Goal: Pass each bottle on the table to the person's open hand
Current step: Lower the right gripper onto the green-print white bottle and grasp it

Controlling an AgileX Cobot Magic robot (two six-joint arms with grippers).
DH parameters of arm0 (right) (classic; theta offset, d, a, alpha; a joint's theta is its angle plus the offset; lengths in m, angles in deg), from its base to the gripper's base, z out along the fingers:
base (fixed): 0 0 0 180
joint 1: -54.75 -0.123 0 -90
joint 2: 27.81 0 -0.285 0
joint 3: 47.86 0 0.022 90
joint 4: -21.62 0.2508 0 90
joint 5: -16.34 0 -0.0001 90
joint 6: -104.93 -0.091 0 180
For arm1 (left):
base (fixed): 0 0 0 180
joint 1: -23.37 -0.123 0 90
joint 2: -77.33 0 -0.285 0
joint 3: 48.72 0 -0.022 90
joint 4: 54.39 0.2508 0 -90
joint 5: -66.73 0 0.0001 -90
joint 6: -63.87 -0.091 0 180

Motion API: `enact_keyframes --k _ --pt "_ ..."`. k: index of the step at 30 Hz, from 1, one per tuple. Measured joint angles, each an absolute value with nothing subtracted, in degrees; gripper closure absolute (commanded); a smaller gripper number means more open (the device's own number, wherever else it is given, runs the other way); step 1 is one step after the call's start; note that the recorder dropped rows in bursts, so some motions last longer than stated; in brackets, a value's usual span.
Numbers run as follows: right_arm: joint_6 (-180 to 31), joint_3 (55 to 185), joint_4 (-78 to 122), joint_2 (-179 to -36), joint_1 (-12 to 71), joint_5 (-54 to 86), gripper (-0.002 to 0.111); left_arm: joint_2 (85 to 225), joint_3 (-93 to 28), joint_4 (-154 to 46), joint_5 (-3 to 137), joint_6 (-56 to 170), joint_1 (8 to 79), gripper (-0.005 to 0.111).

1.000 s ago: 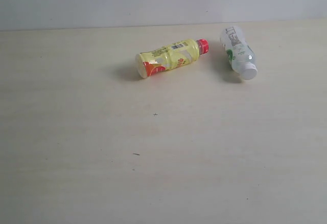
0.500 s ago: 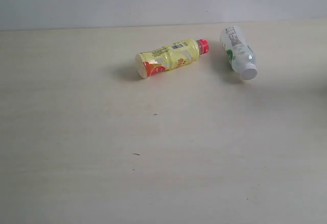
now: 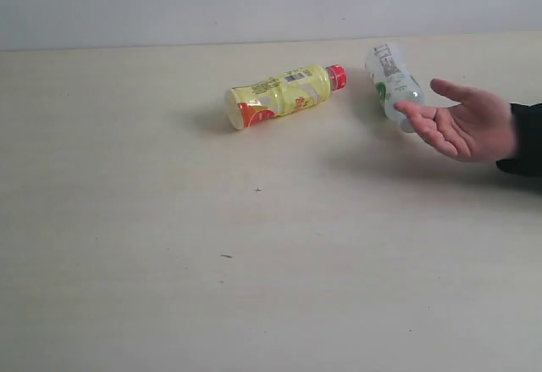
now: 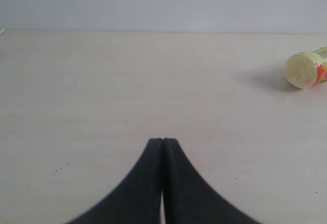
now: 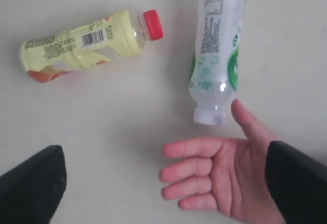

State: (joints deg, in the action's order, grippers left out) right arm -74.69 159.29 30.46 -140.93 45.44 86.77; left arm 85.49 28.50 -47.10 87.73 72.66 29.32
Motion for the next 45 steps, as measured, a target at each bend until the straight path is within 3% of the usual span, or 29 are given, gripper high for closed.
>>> enact_keyframes --k 11,37,39,45 --pt "-74.69 183.61 24.81 -163.82 45.44 86.75 0.004 85.49 28.50 -47.10 87.73 72.66 29.32 0.107" --pt "-74.11 186.26 19.38 -181.87 45.44 84.82 0.004 85.49 28.50 -47.10 87.73 72.66 29.32 0.107" --pt "-74.11 186.26 19.38 -182.25 45.44 84.45 0.009 85.49 28.50 -47.10 87.73 72.66 29.32 0.107" --pt "-74.11 186.26 18.92 -183.23 45.44 84.13 0.039 85.49 28.50 -47.10 87.73 72.66 29.32 0.107"
